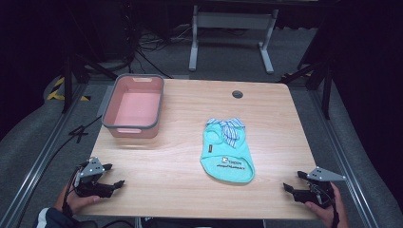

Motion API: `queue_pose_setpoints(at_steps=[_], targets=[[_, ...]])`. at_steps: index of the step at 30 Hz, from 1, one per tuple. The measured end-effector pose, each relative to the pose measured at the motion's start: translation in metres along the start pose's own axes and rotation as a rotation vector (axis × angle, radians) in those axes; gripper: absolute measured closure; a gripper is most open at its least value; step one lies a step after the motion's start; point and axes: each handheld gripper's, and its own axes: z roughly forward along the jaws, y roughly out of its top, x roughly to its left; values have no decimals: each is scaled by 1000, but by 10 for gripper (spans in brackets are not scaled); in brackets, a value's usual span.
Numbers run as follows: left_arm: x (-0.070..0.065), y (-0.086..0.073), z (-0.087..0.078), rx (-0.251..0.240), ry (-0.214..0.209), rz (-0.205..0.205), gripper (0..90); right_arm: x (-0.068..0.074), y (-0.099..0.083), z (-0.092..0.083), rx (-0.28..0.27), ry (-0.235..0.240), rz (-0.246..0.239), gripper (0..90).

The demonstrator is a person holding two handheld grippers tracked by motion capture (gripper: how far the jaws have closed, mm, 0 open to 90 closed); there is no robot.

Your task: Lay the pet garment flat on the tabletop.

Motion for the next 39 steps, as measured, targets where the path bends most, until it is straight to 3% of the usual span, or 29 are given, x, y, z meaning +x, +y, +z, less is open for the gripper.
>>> queue_pose_setpoints(at_steps=[39], targets=[[-2,2,3,-5,5,-22,159,0,0,1,0,-19,16,203]])
